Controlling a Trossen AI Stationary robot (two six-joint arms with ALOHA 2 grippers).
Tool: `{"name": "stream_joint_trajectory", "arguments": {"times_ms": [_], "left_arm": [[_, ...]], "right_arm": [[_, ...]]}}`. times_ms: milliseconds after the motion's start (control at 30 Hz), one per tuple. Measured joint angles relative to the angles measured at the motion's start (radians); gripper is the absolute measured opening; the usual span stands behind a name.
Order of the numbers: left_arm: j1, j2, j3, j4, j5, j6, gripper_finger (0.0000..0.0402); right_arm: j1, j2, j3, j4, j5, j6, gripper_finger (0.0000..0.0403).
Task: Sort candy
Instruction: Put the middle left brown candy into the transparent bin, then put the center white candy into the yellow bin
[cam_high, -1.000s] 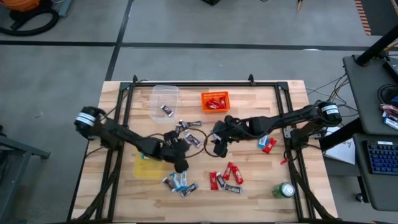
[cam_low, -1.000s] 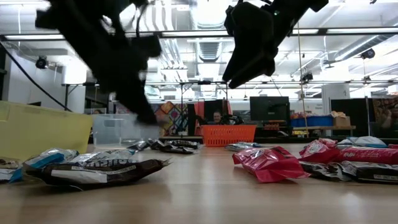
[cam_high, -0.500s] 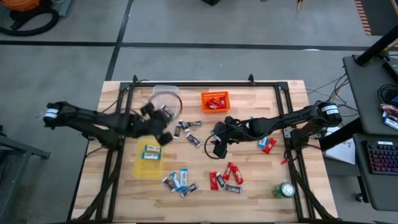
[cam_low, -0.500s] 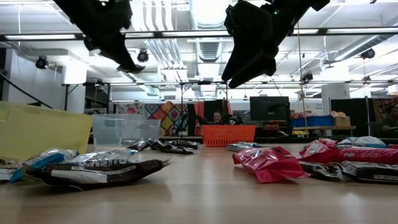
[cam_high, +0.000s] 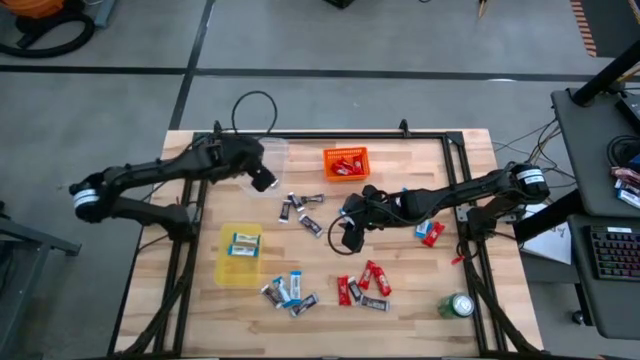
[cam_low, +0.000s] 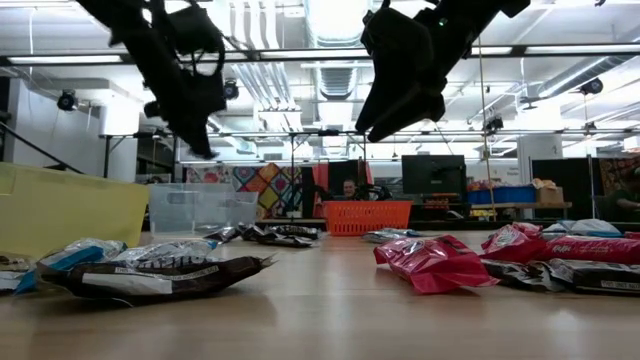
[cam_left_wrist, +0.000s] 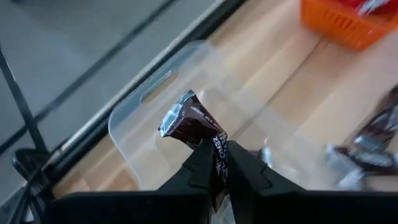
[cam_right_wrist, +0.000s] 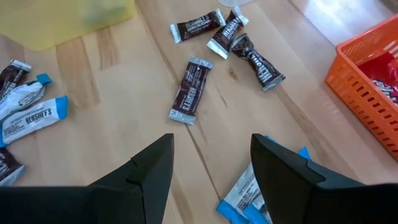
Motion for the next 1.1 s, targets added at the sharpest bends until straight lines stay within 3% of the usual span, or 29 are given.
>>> {"name": "stream_joint_trajectory", "arguments": {"times_ms": [367,667,867,1100], "left_arm": [[0.084,0.161,0.0,0.007,0.008,0.061,0.0077],[0.074,0.156,0.0,0.008,0.026,0.063,0.0113],[0.005,0.079,0.0,0.01,0.145,0.046,0.0112],[-0.151,0.021,0.0,0.02,0.154,-0.002,0.0104]], "right_arm": [[0.0,0.0,0.0,0.0,0.0,-0.002,0.0201],[0.0,0.0,-0.001,0.0,0.0,0.009,0.0201],[0.0,0.0,-0.001,-0.012,-0.001,0.042,0.0201],[0.0,0.0,-0.001,-0.017,-0.001,0.106,0.0201]]}}
